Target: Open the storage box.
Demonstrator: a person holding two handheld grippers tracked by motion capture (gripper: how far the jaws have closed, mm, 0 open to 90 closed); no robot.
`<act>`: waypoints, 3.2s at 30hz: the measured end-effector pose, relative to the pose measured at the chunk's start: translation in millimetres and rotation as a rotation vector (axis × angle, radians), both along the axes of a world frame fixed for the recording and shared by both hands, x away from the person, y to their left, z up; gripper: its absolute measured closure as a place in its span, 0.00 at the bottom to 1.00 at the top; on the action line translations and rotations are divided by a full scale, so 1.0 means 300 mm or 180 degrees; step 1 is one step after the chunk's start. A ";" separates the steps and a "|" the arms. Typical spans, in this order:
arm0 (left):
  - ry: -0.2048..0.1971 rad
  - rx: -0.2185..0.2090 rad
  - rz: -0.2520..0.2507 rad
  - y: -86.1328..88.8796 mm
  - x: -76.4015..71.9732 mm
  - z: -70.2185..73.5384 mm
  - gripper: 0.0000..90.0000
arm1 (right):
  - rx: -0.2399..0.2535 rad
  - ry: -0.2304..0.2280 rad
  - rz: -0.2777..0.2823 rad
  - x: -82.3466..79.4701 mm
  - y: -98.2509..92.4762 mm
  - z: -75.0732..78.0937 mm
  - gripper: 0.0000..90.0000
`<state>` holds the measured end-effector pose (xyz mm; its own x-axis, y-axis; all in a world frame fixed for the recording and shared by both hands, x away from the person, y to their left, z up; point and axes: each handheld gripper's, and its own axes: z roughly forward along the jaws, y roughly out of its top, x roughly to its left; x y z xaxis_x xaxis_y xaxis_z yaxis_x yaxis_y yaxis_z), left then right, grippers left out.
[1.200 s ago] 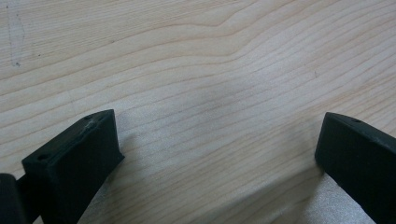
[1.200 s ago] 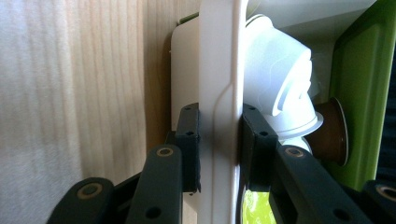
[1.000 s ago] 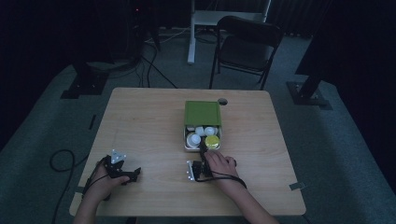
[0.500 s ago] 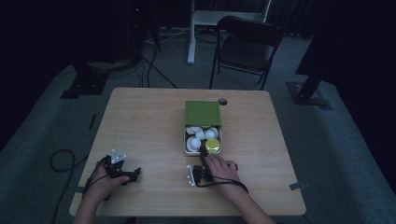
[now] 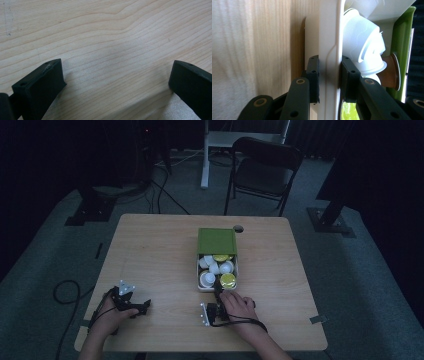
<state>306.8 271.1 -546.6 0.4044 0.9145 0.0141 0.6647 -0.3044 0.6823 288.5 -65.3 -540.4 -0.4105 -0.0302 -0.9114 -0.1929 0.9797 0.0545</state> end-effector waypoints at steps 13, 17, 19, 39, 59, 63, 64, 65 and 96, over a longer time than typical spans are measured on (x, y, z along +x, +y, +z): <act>0.0000 0.0000 0.0001 0.000 0.000 0.000 0.00 | 0.0002 0.0058 0.0032 -0.044 -0.004 -0.007 0.81; 0.0000 0.0000 0.0000 0.000 0.000 0.000 0.00 | 0.0009 0.0076 0.0044 -0.056 -0.006 -0.010 0.81; 0.0000 -0.0001 0.0000 0.000 0.000 0.000 0.00 | 0.0005 0.0079 0.0050 -0.062 -0.006 -0.009 0.81; -0.0001 -0.0001 0.0000 0.000 0.000 0.000 0.00 | -0.0013 0.0094 0.0093 -0.104 -0.015 -0.005 0.80; 0.0003 0.0003 -0.0001 0.000 0.000 0.000 0.00 | 0.0224 0.0478 0.0177 -0.125 -0.026 0.019 0.61; 0.0005 0.0005 0.0001 0.000 0.000 0.001 0.00 | 0.0356 0.0596 0.0177 -0.123 -0.033 0.029 0.58; 0.0004 0.0002 -0.0001 0.000 0.000 0.000 0.00 | 0.0380 0.0609 0.0172 -0.122 -0.035 0.032 0.58; 0.0004 0.0002 -0.0001 0.000 0.000 0.000 0.00 | 0.0427 0.0643 0.0163 -0.121 -0.037 0.036 0.57; -0.0001 0.0000 0.0000 0.000 0.000 0.000 0.00 | 0.2403 0.1374 0.0261 -0.069 -0.153 0.239 0.46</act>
<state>306.8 271.1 -546.6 0.4043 0.9145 0.0141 0.6645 -0.3043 0.6825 267.7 -111.1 -468.8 -0.7474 0.4745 -0.4650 -0.0739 0.6362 0.7680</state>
